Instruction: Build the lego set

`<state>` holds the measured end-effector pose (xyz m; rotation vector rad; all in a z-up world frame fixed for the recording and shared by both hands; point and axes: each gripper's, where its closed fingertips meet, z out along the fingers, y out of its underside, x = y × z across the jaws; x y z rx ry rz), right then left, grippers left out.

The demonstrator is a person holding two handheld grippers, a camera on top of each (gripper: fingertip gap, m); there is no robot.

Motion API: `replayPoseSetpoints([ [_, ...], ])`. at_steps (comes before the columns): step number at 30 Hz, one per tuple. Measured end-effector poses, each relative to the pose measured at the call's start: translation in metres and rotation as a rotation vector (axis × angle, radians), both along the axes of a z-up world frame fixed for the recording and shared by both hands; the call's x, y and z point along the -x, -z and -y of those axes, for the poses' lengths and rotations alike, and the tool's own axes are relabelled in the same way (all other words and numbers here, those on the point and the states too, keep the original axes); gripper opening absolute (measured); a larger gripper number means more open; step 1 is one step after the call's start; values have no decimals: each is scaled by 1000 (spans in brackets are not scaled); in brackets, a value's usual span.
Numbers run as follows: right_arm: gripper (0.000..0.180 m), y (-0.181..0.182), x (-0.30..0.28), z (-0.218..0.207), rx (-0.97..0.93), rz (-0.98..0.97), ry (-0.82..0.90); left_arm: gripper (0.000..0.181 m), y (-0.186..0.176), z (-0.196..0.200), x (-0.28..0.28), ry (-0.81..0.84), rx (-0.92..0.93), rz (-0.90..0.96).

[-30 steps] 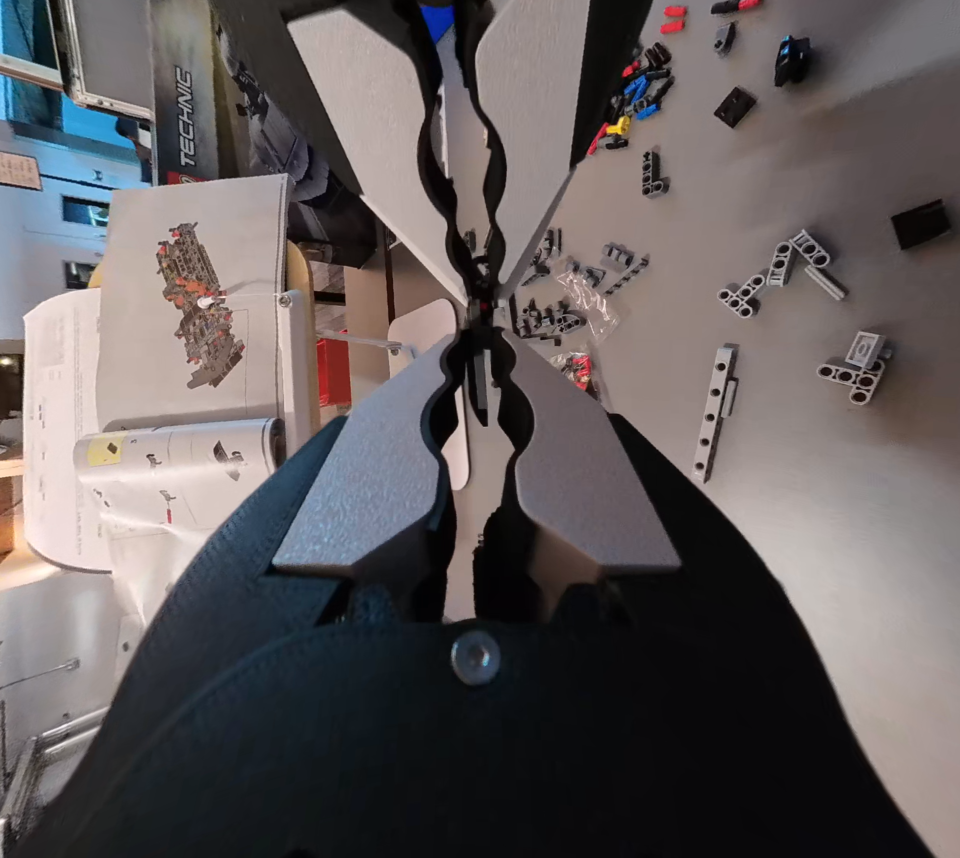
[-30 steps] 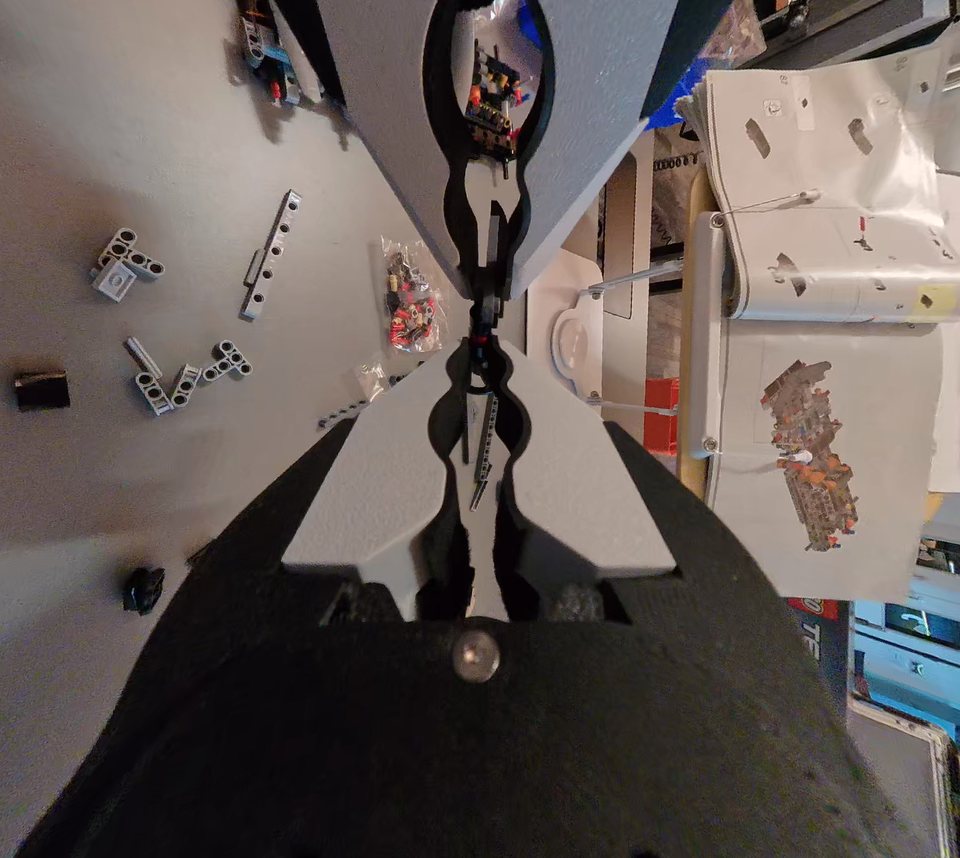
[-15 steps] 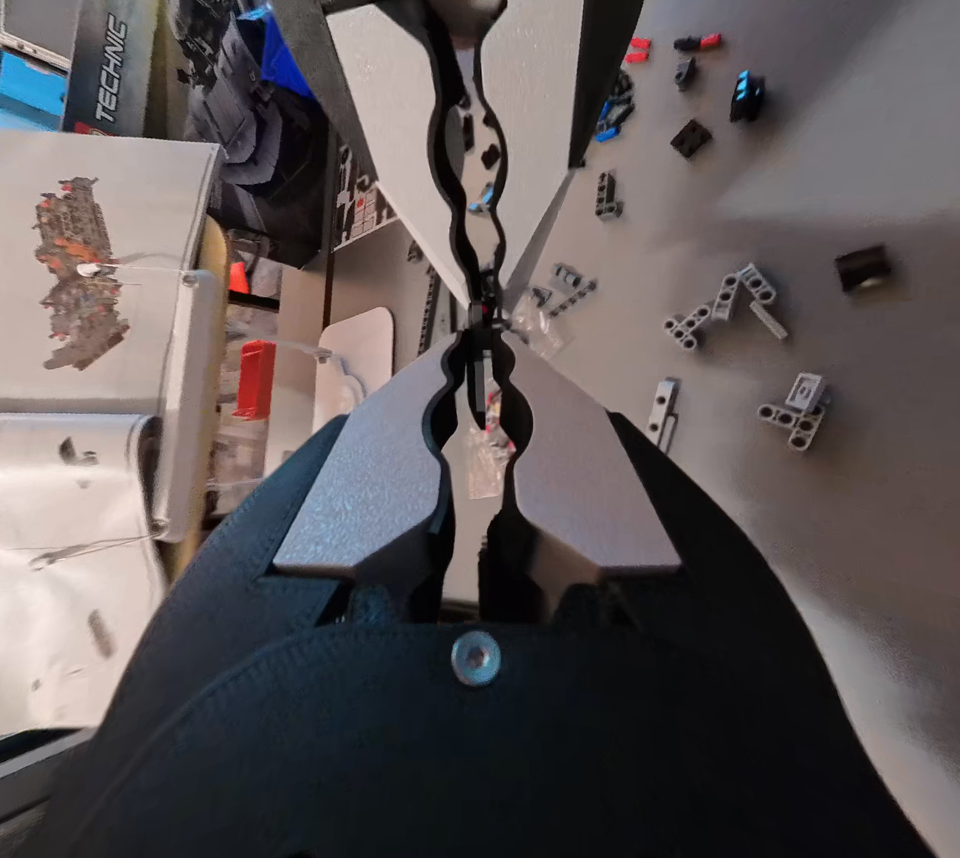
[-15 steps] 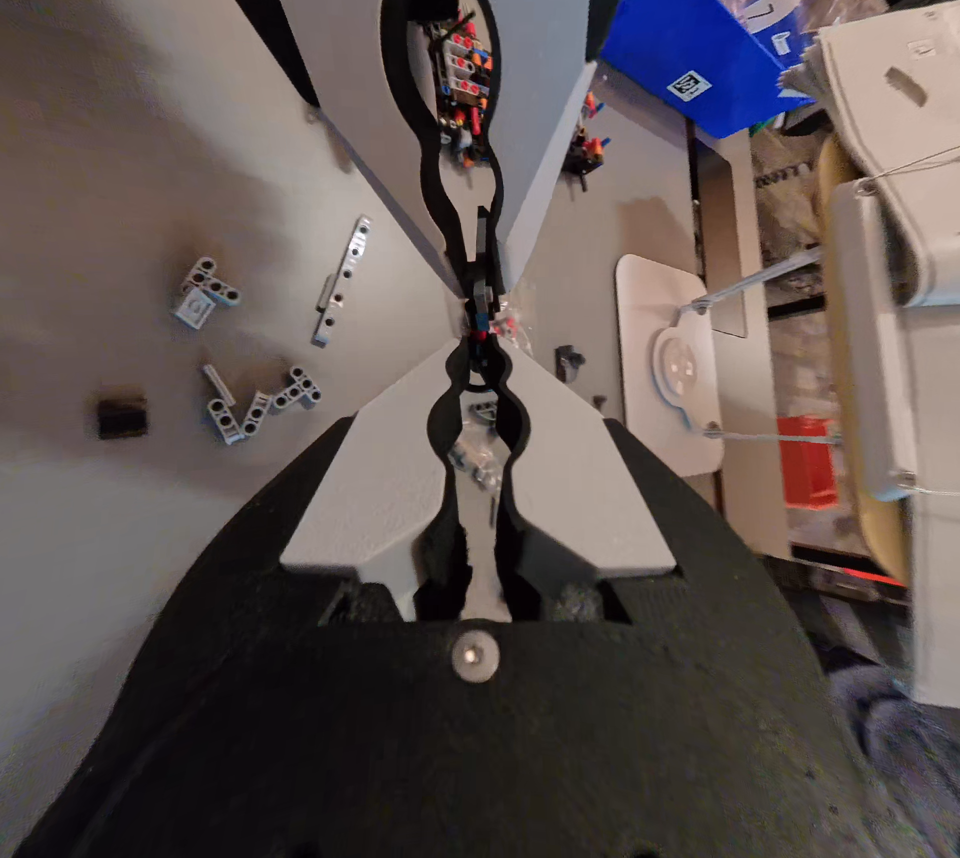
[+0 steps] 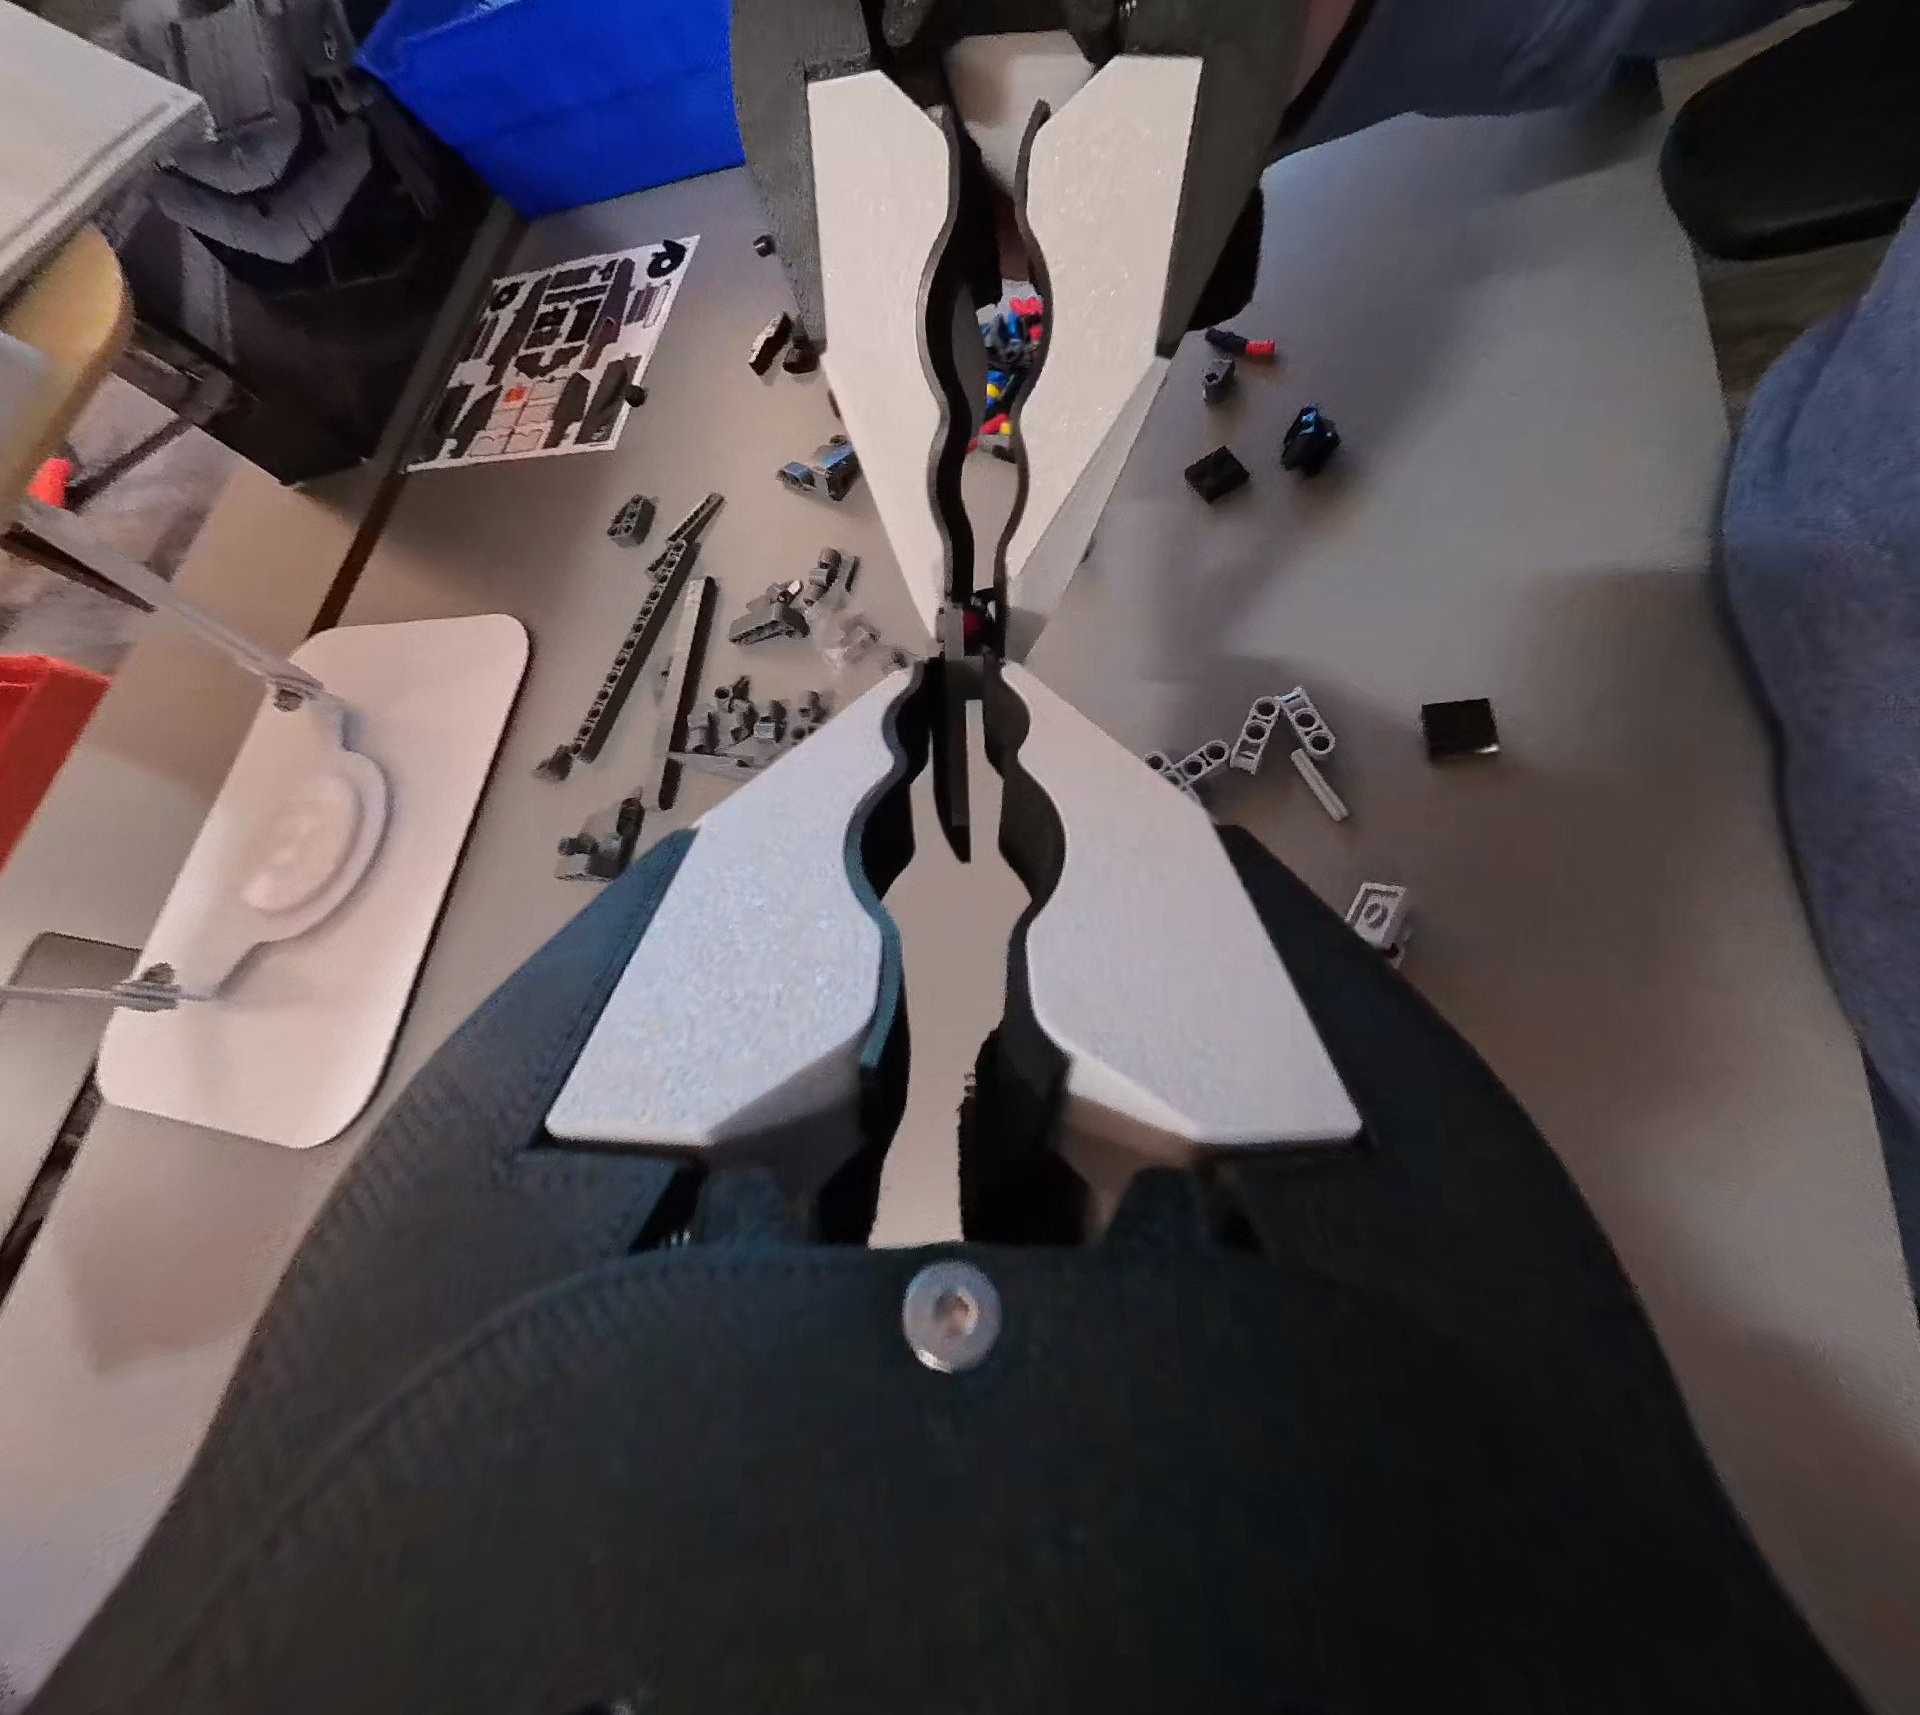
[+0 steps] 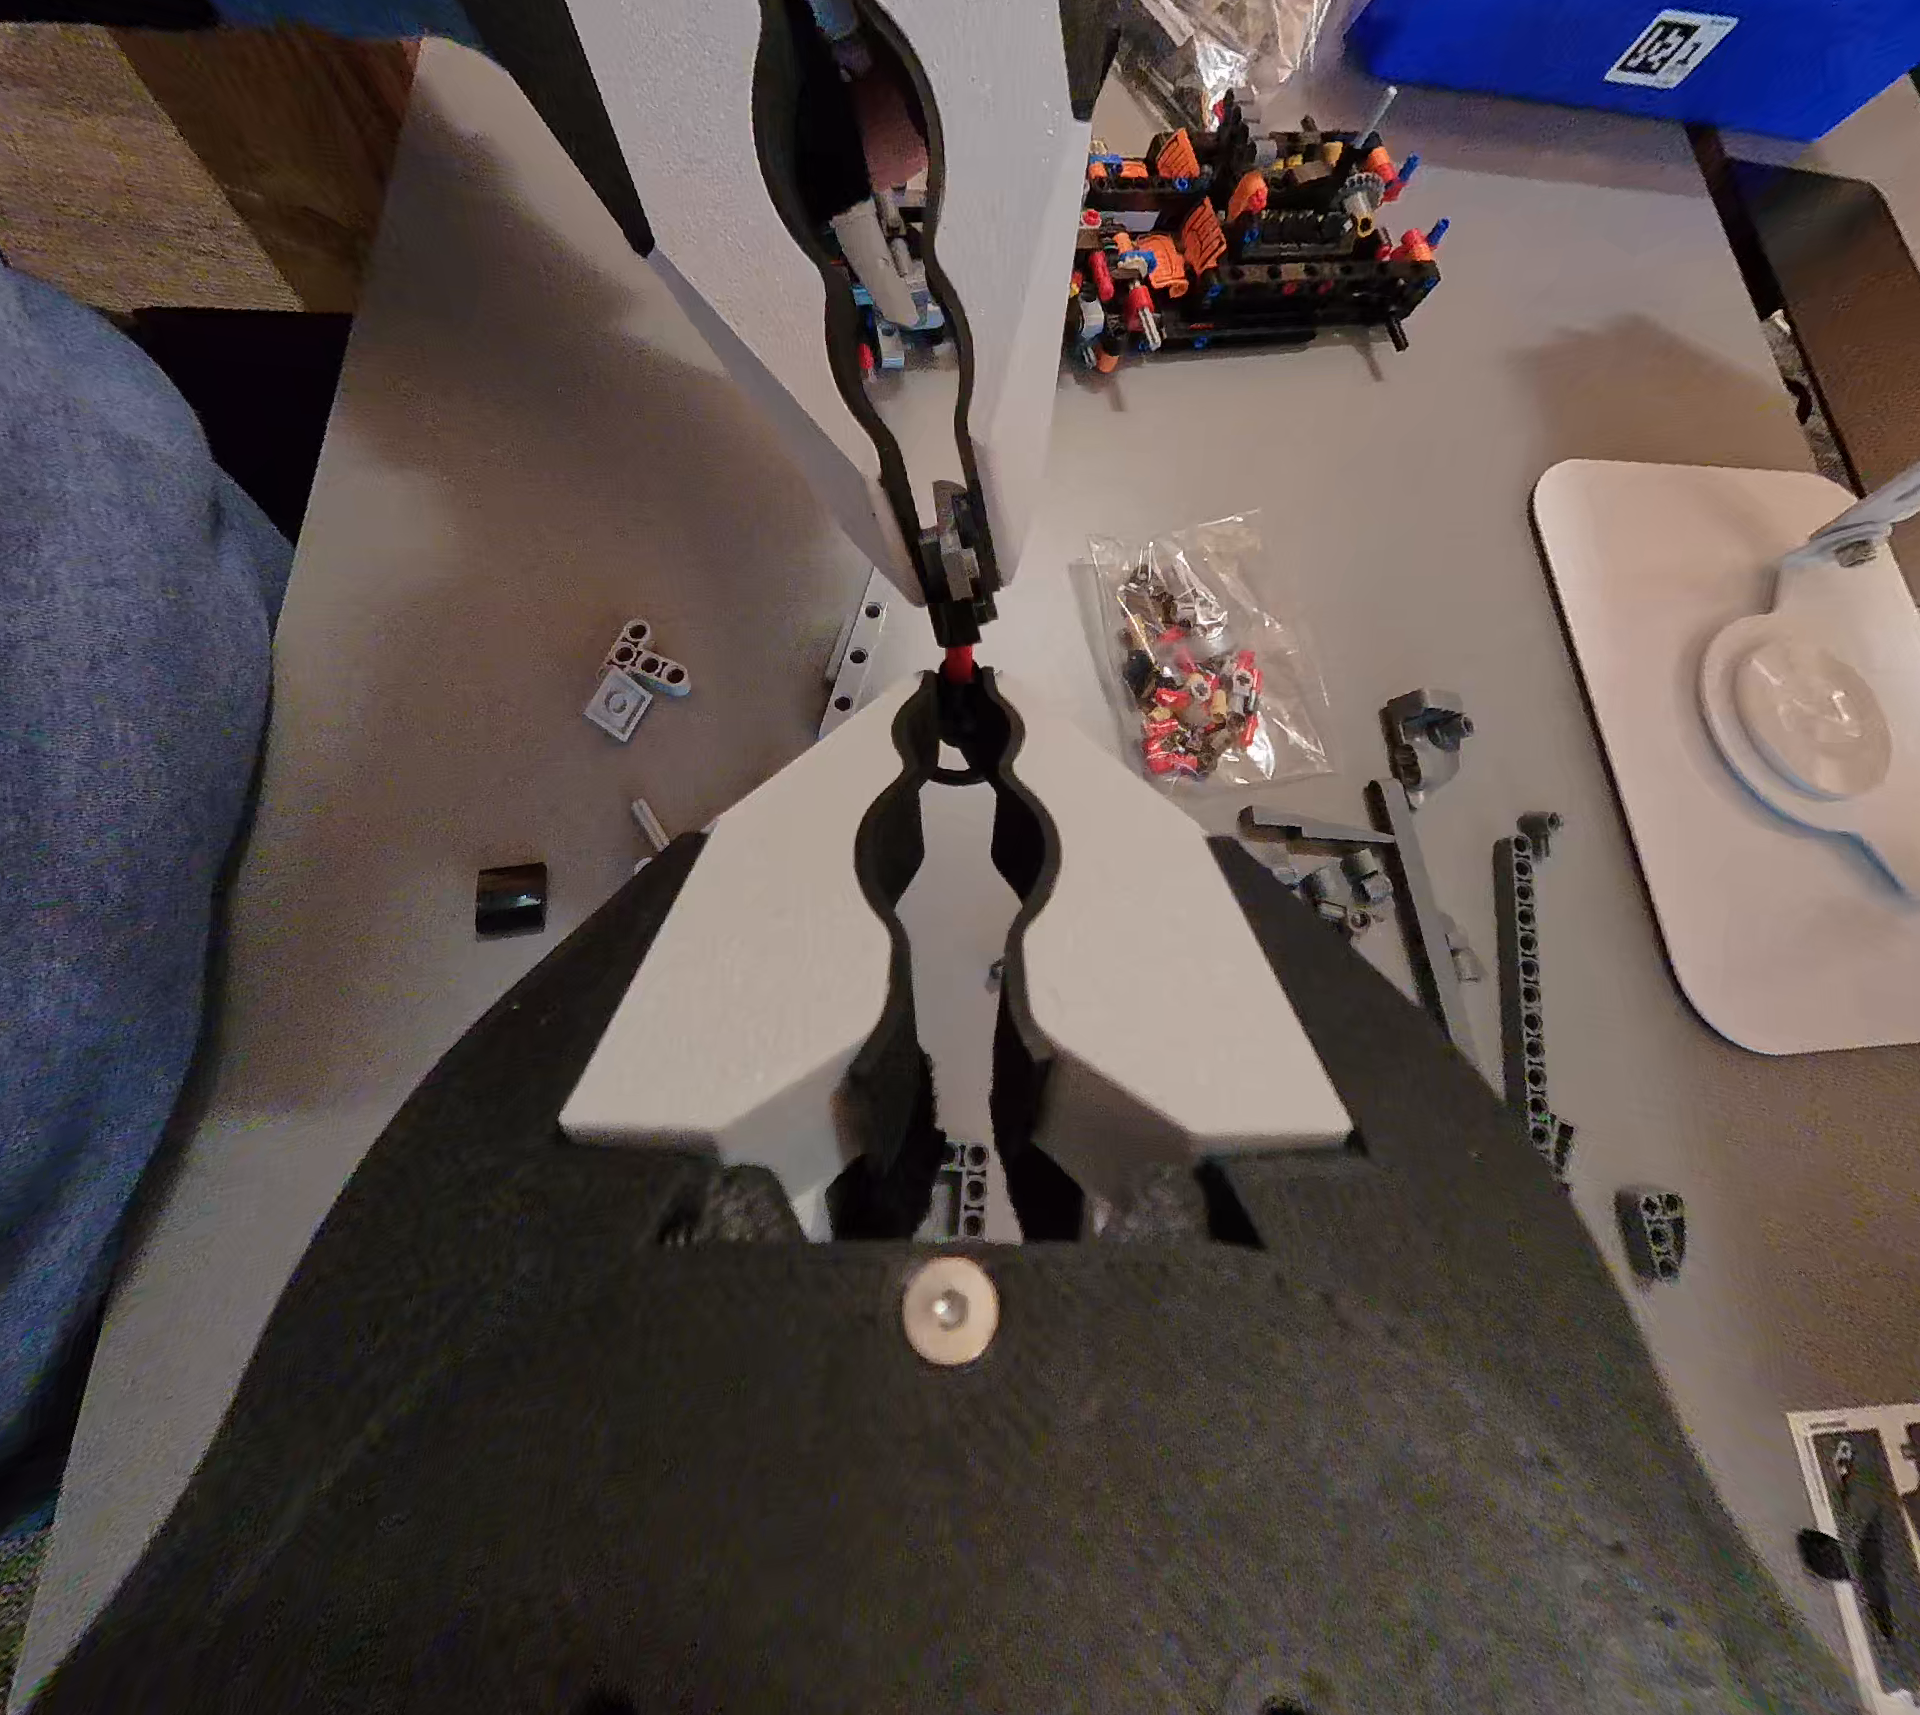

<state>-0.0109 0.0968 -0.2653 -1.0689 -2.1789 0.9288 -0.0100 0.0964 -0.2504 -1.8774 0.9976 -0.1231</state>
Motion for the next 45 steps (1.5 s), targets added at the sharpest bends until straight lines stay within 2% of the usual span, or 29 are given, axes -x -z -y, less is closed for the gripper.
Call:
replayPoseSetpoints([
  [1,3,0,0,-1,5,1,0,8,1,0,0,-3,6,19],
  [9,3,5,-2,-1,67,21,1,8,8,-1,0,-6,55,78],
  [17,3,26,-1,-7,-40,87,8,8,25,0,7,-17,142,19],
  [25,3,46,-6,-20,-30,125,51,8,84,-5,28,-78,332,-197],
  [32,3,47,-10,-22,27,125,44,11,103,-7,25,-78,411,-187],
  [35,3,48,-9,-21,39,117,39,19,101,-8,27,-92,399,-192],
  [38,3,46,-9,-19,45,107,34,27,81,-14,28,-116,299,-187],
  [41,3,45,-9,-17,59,110,24,23,45,-16,4,-24,116,-153],
  [45,3,46,-11,-15,50,124,9,20,33,-14,-14,67,12,-270],
])
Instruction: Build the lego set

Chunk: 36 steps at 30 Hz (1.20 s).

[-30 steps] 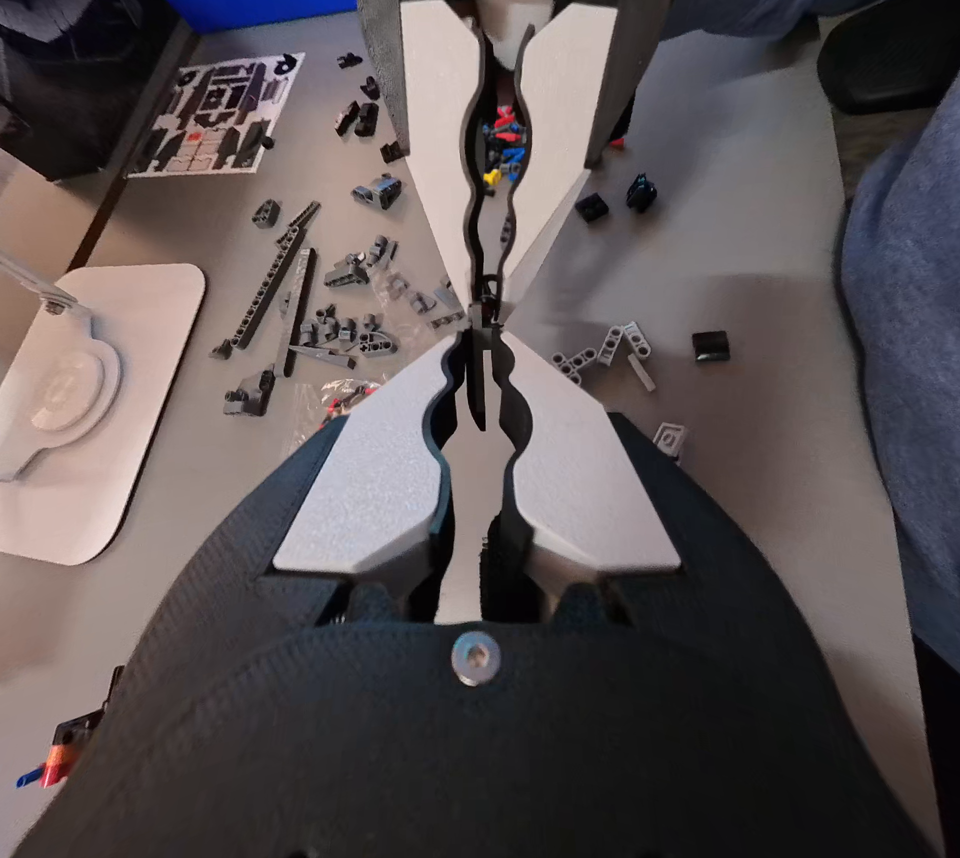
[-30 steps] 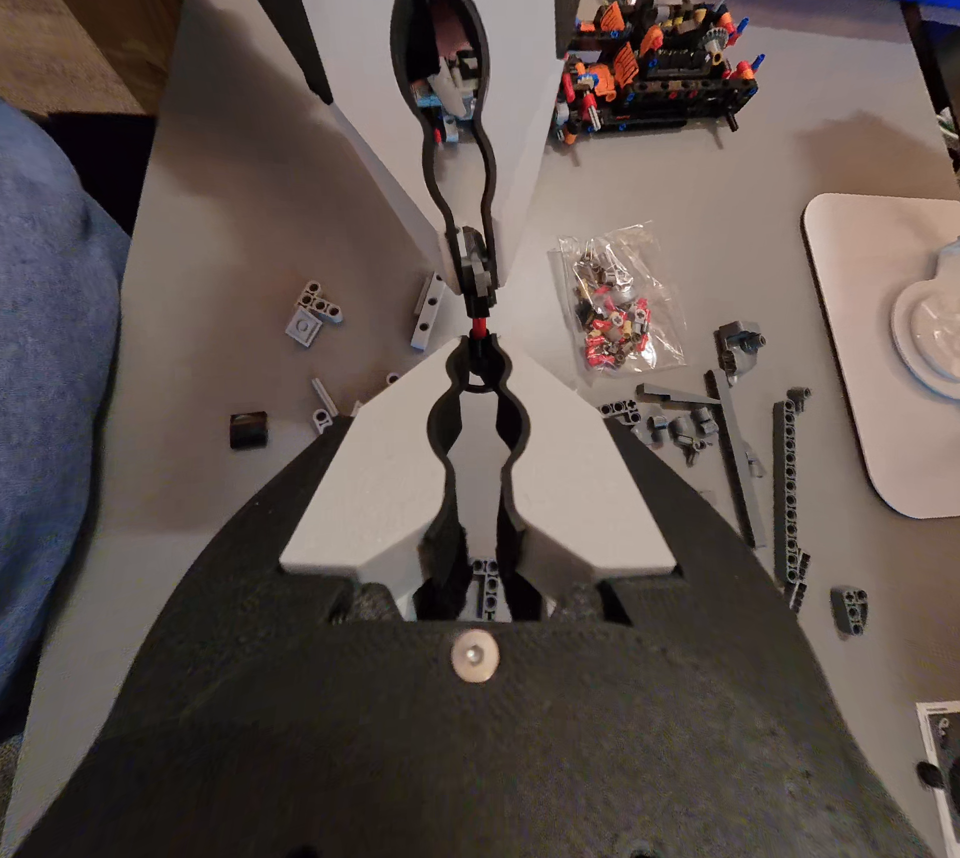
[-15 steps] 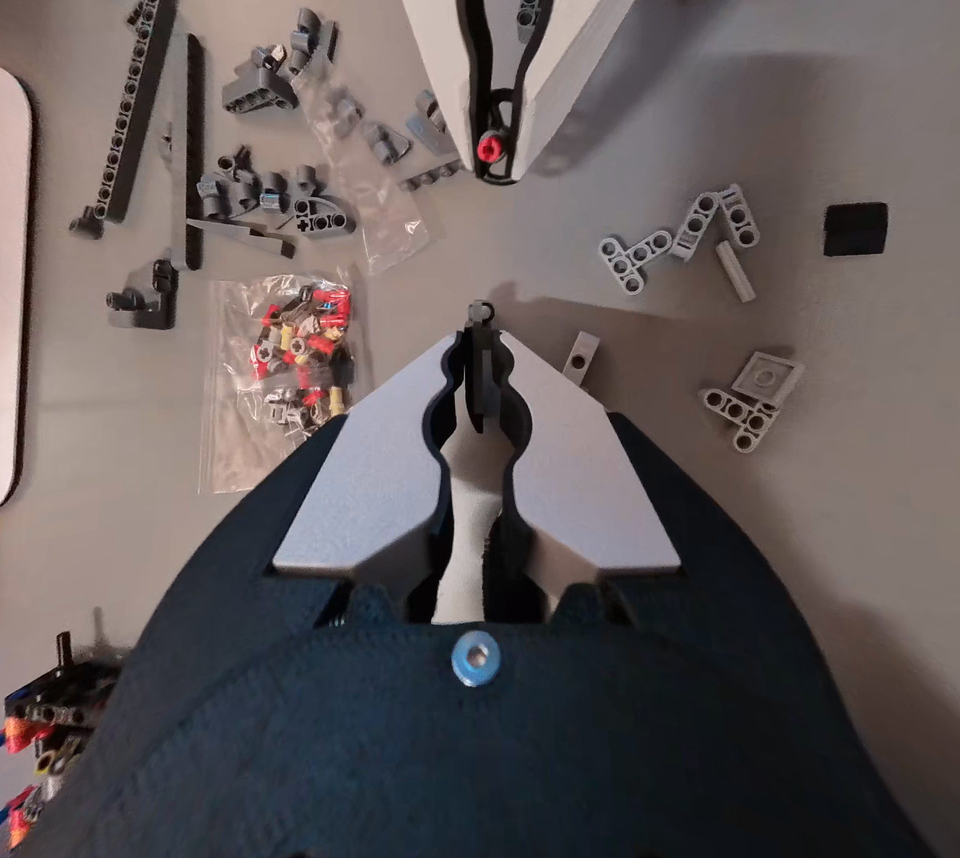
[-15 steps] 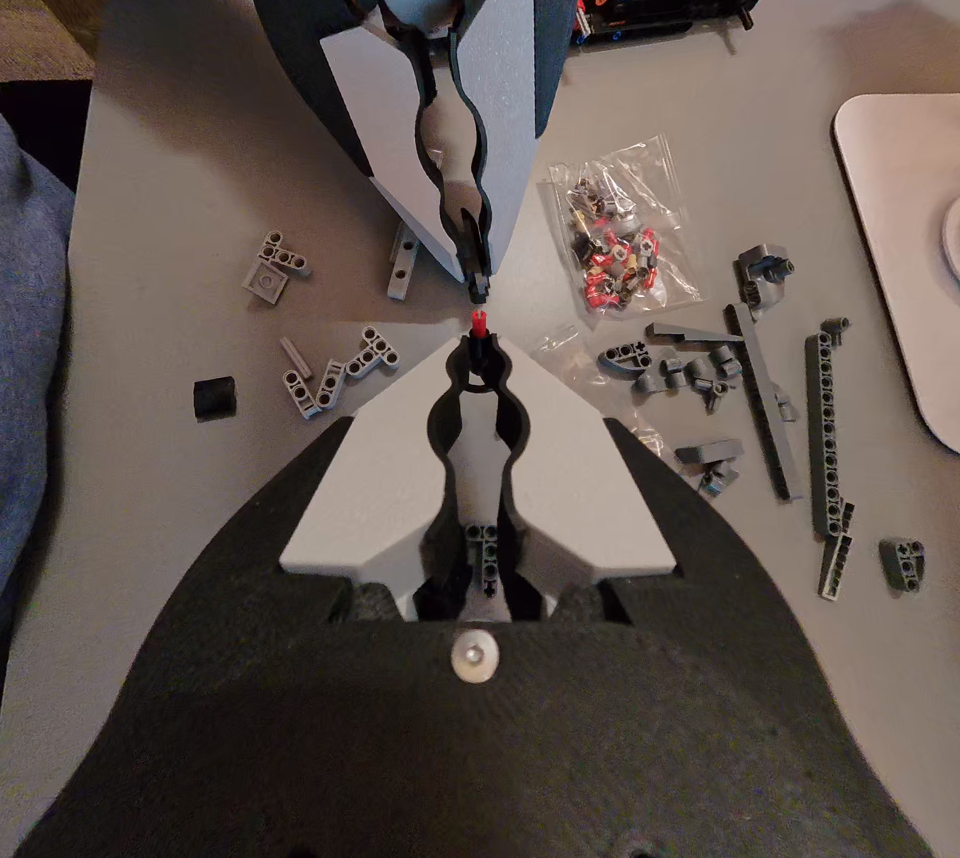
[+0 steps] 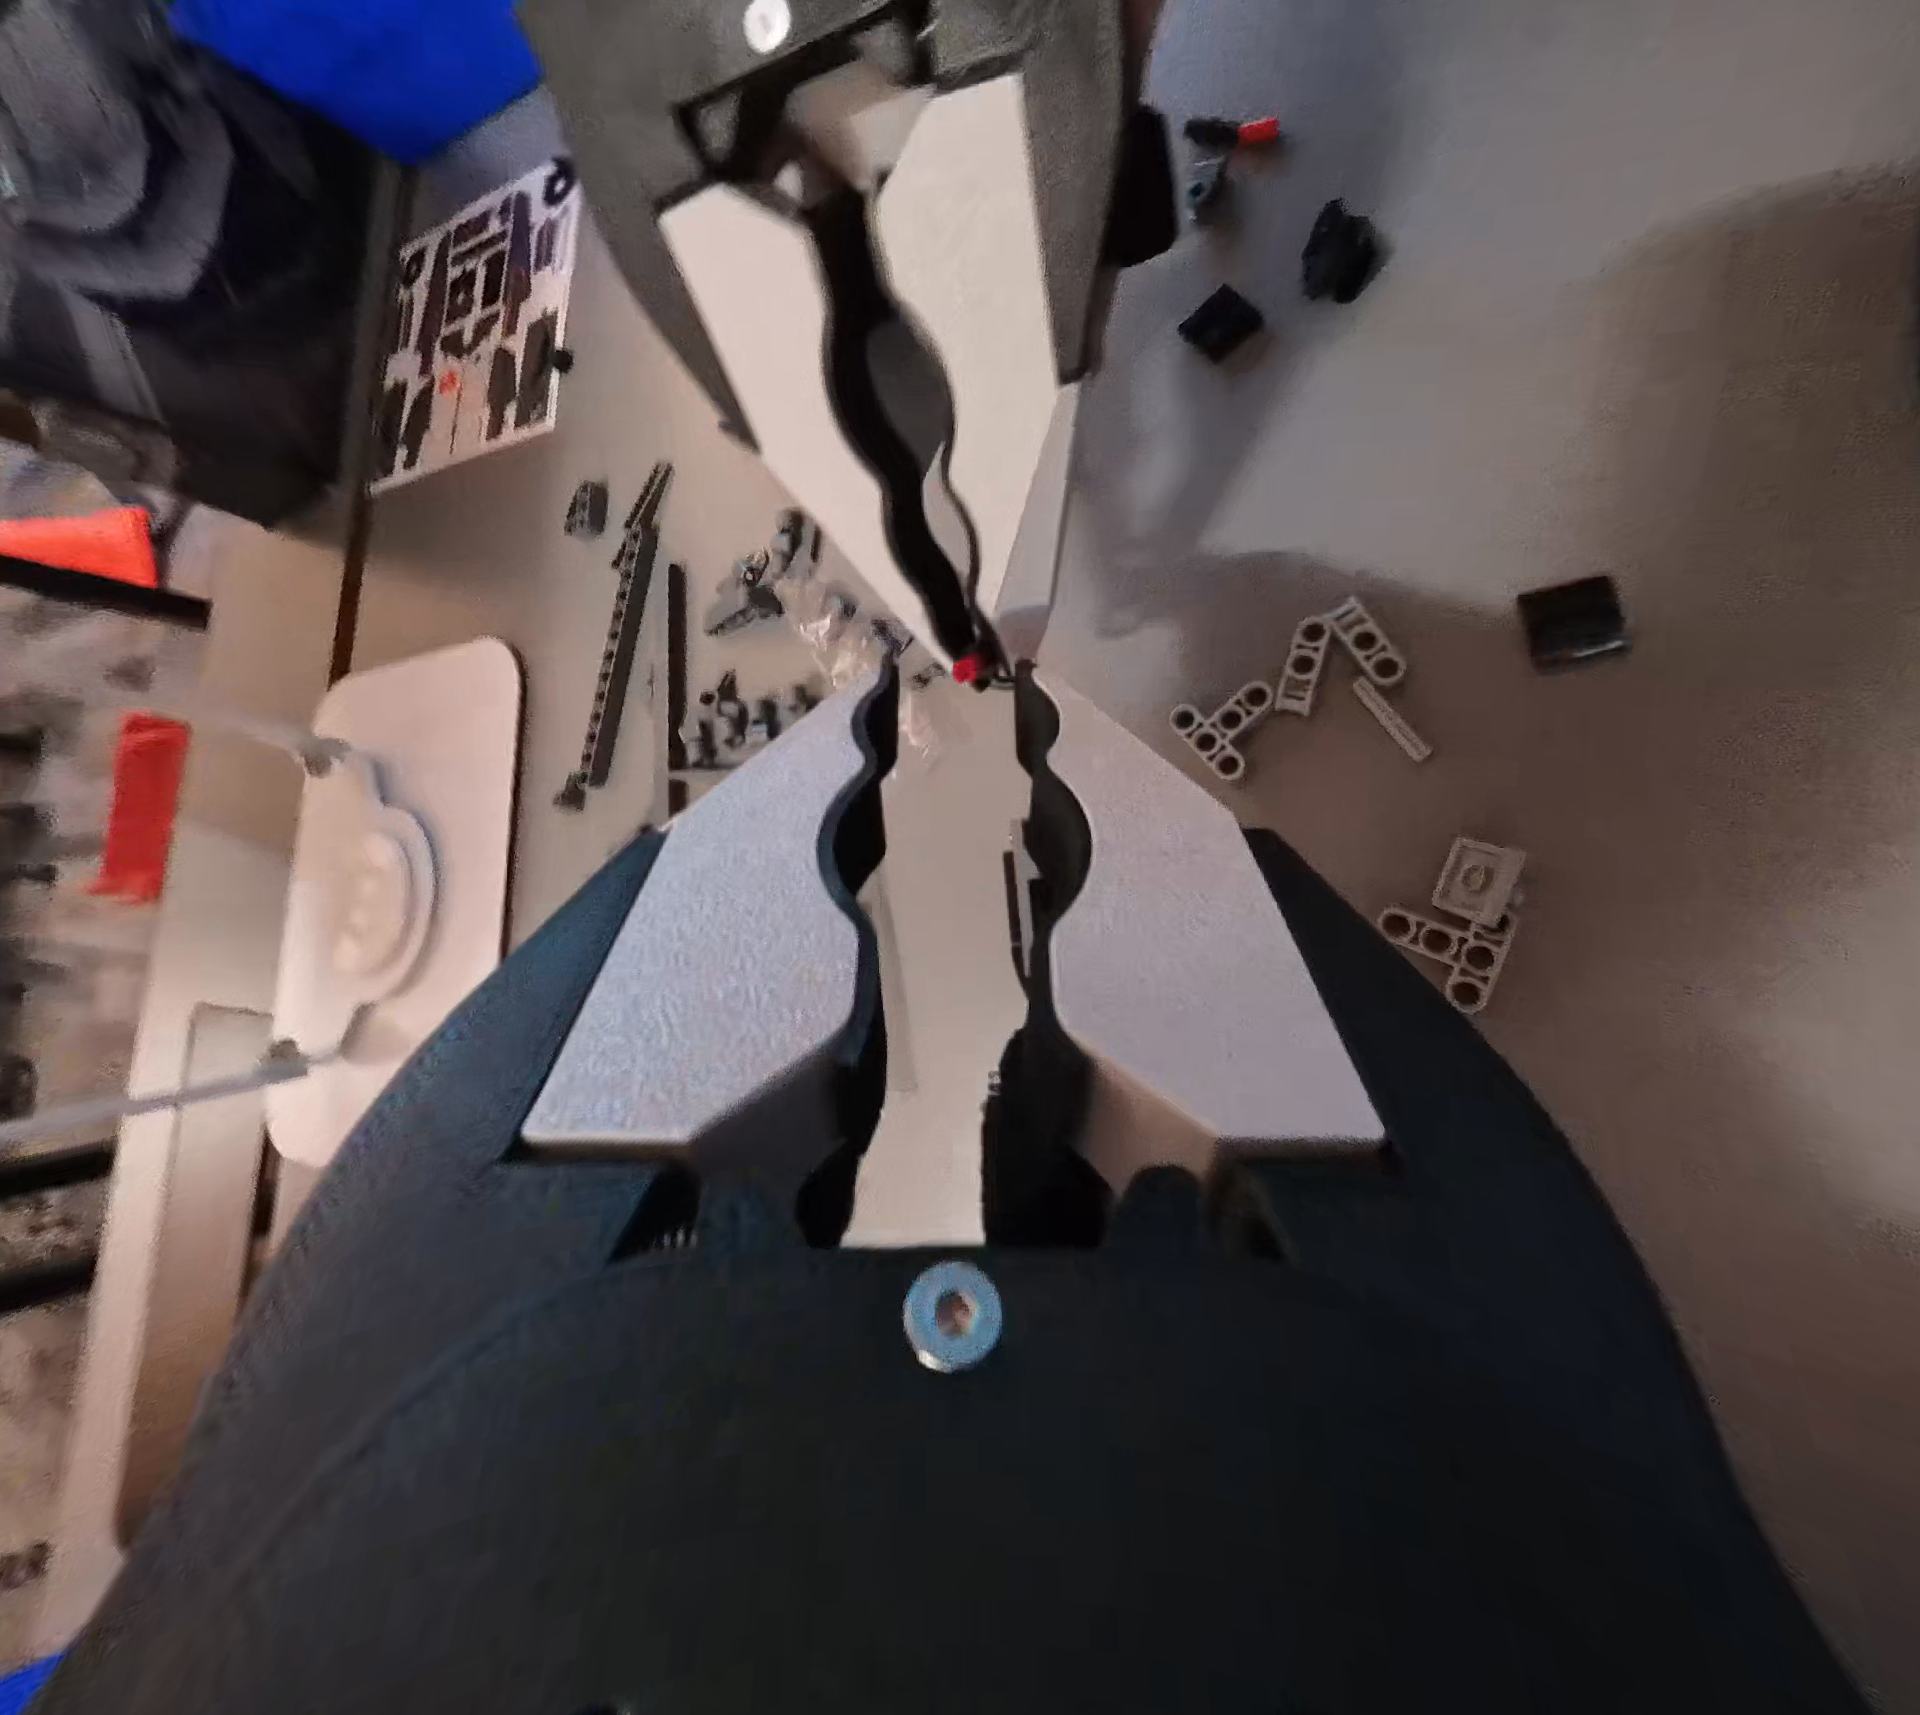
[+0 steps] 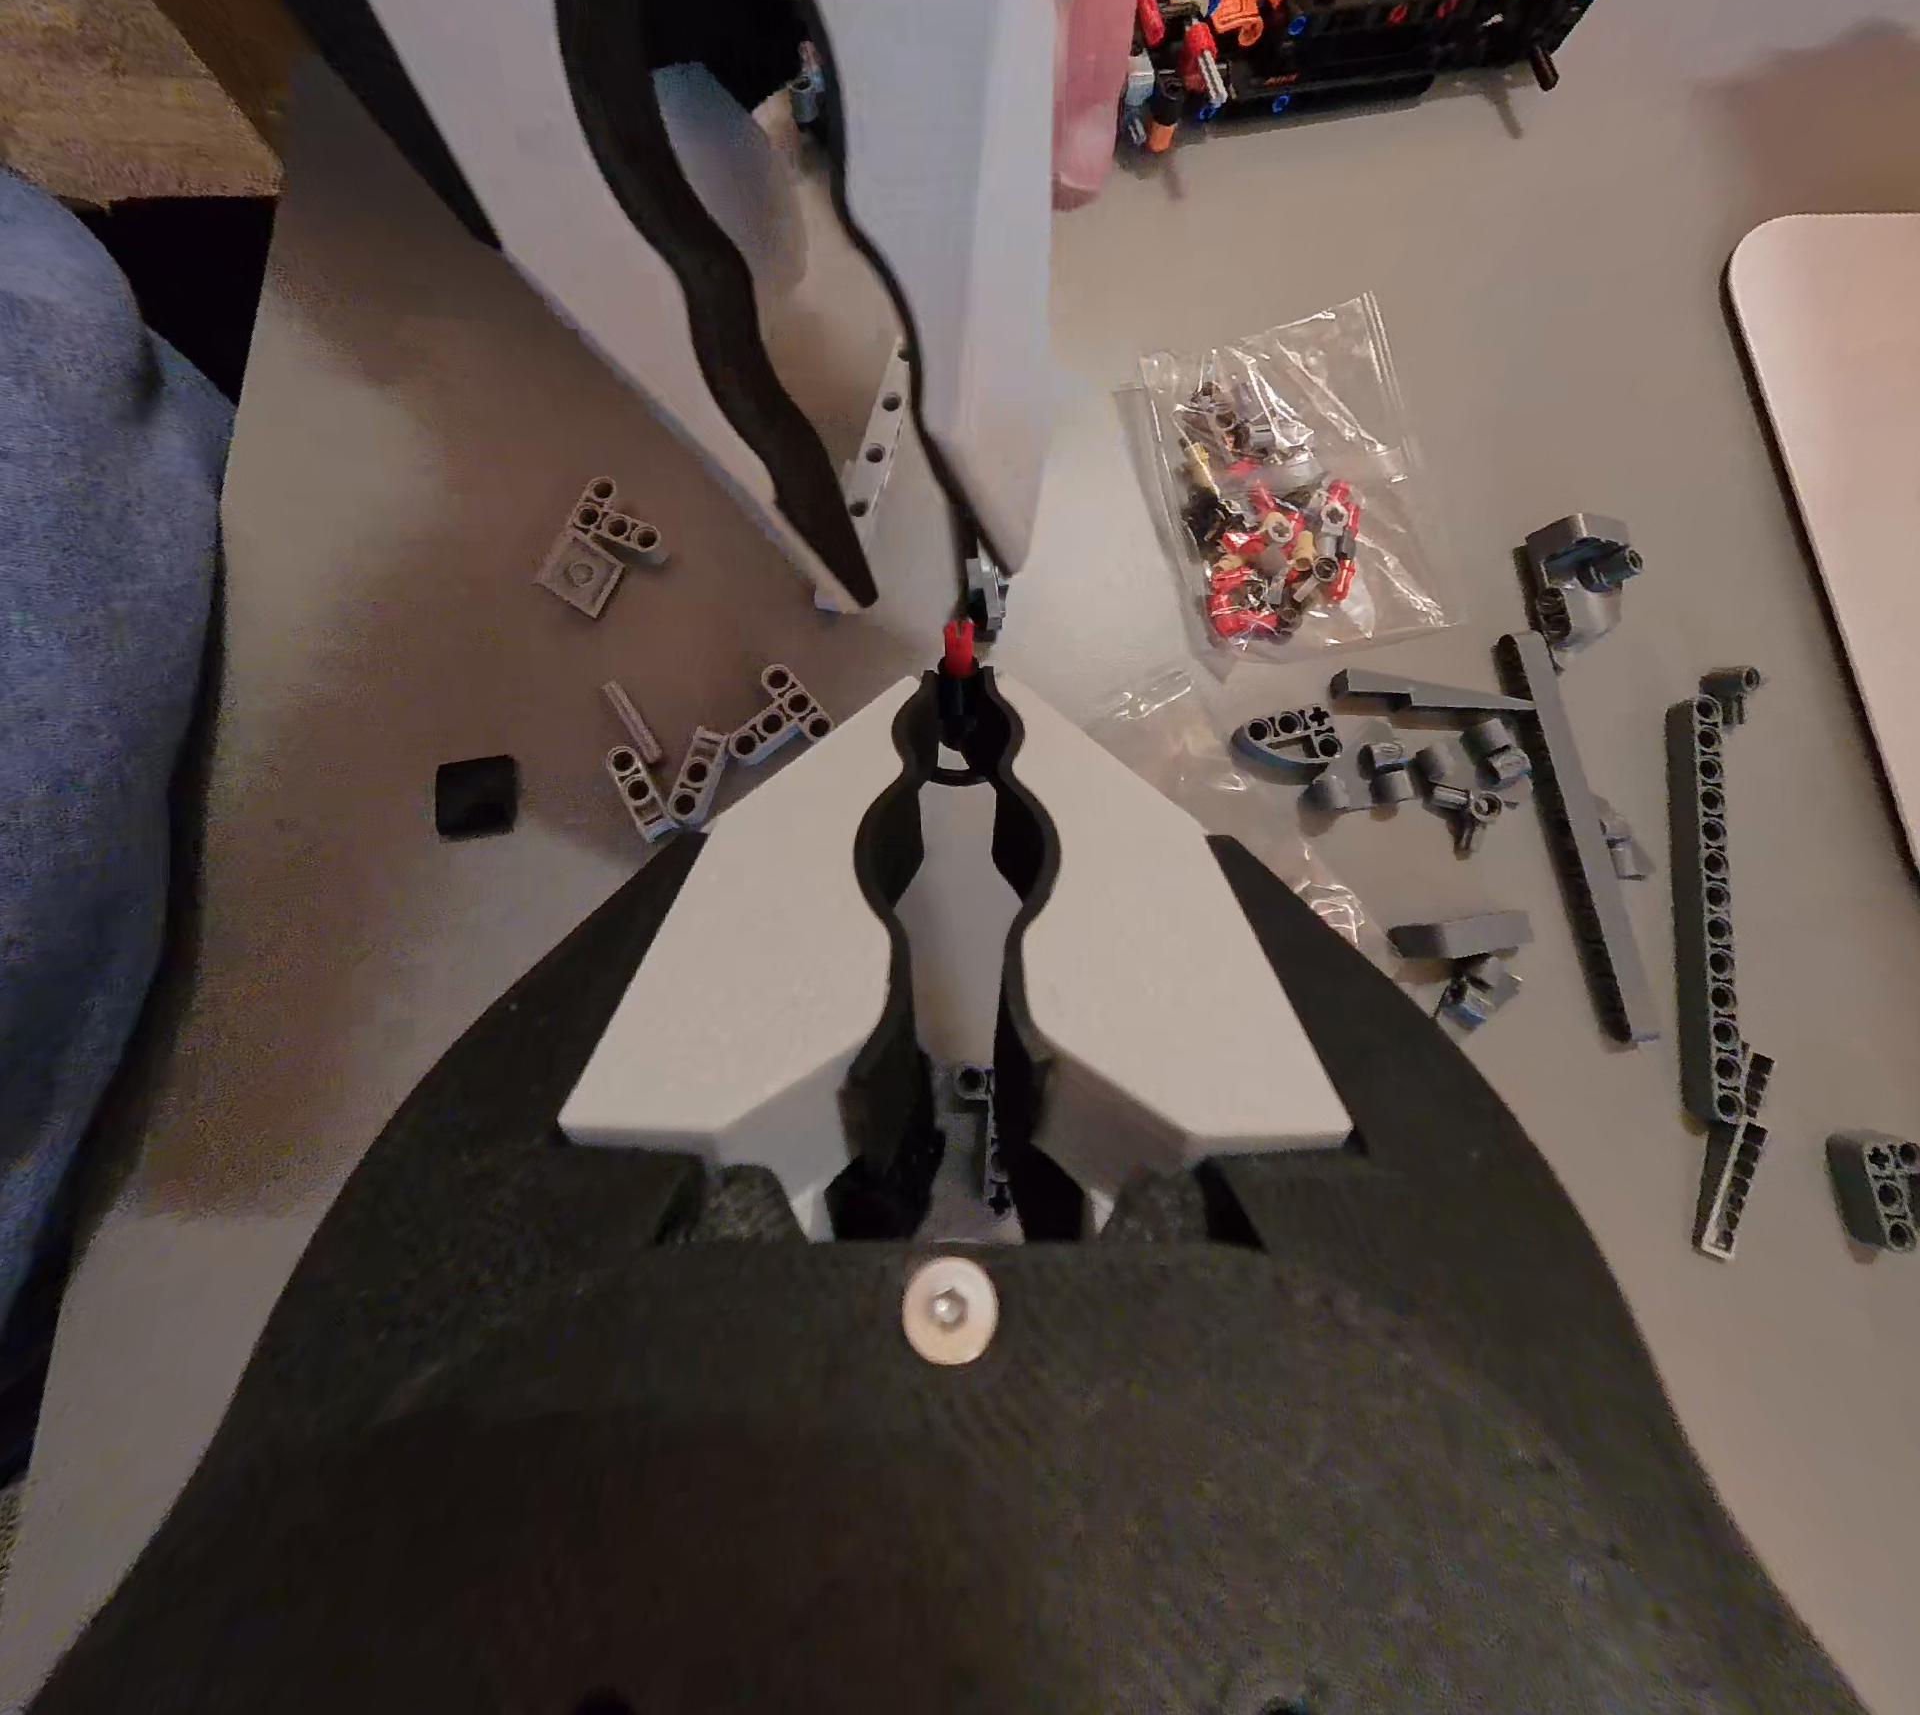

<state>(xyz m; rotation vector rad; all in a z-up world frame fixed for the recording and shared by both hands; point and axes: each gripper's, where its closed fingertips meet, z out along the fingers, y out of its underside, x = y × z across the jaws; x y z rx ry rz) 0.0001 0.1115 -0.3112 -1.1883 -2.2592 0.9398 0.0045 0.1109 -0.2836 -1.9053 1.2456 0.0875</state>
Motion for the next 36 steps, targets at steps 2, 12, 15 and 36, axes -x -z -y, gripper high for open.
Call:
replayPoseSetpoints([
  [2,3,0,-1,2,-4,6,-10,18,3,-1,-3,23,-9,-61],
  [12,3,-2,-4,4,-50,-7,-41,3,12,-1,-5,67,18,-169],
  [15,3,-6,-3,4,-63,-42,-46,3,8,-1,-5,60,17,-143],
  [36,3,-22,1,1,-1,-215,12,7,-7,-1,4,-29,0,67],
])
